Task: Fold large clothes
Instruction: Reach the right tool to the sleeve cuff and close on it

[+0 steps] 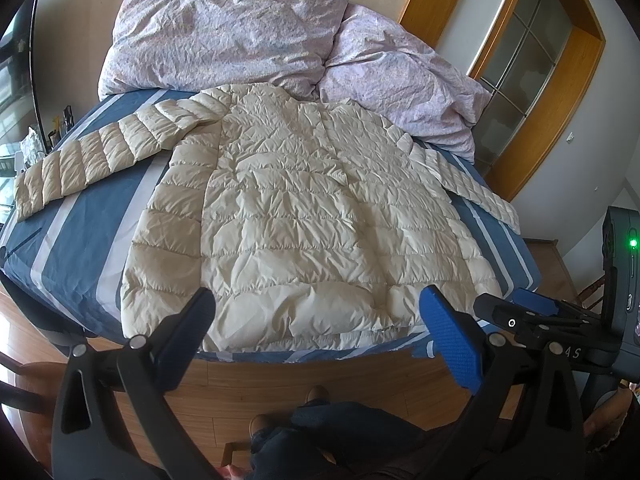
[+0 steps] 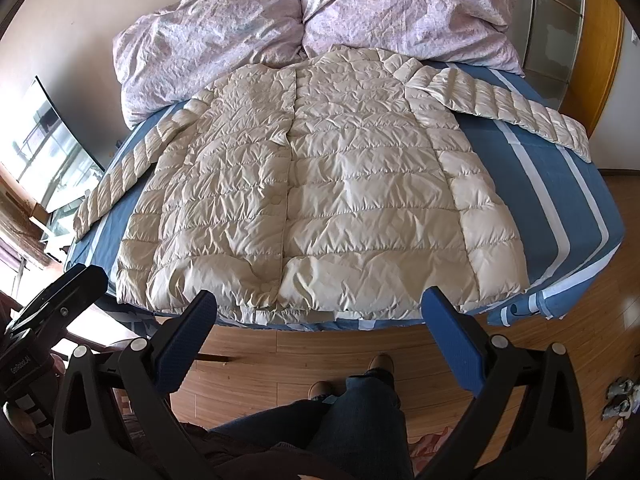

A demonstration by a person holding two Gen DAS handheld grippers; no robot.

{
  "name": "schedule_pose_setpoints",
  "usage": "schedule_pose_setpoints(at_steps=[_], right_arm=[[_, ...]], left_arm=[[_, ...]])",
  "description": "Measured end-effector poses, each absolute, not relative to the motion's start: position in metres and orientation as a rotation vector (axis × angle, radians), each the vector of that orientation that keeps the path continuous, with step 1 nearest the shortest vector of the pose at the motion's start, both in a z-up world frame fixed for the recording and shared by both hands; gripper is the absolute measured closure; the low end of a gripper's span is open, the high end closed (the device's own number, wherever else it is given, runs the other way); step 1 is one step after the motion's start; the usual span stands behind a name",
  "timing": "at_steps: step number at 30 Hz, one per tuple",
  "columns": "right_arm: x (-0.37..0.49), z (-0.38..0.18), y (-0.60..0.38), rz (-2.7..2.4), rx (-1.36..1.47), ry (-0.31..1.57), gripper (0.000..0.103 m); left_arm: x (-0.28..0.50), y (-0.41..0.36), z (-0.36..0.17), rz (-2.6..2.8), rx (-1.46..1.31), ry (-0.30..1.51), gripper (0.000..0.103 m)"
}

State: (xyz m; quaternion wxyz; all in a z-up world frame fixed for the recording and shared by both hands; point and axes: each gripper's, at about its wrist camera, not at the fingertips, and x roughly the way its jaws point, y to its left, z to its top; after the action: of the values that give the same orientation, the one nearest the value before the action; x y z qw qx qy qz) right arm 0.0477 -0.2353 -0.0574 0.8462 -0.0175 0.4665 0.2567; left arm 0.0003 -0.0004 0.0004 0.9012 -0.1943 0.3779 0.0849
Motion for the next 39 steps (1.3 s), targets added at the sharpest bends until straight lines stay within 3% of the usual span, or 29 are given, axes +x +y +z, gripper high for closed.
schedule_pose_setpoints(at_steps=[15, 25, 34, 39], right_arm=[[0.117, -0.057, -0.238, 0.523, 0.043, 0.989, 0.001], [0.241, -0.075, -0.281, 0.415, 0.167, 1.043, 0.001], [0.376, -0.102, -0.381, 0.136, 0.263, 1.072, 0.001], [0.431, -0.119, -0.439, 0.002, 0.293, 1.099, 0.011]], left_arm=[[0.065, 0.040, -0.004, 0.258, -0.411, 0.798, 0.002], [0.135, 0.050, -0.008, 0.362, -0.414, 0.829, 0.002], [0.187, 0.040, -0.016, 0.428, -0.424, 0.901, 0.002], [0.200, 0.034, -0.020, 0.452, -0.418, 0.937, 0.002]])
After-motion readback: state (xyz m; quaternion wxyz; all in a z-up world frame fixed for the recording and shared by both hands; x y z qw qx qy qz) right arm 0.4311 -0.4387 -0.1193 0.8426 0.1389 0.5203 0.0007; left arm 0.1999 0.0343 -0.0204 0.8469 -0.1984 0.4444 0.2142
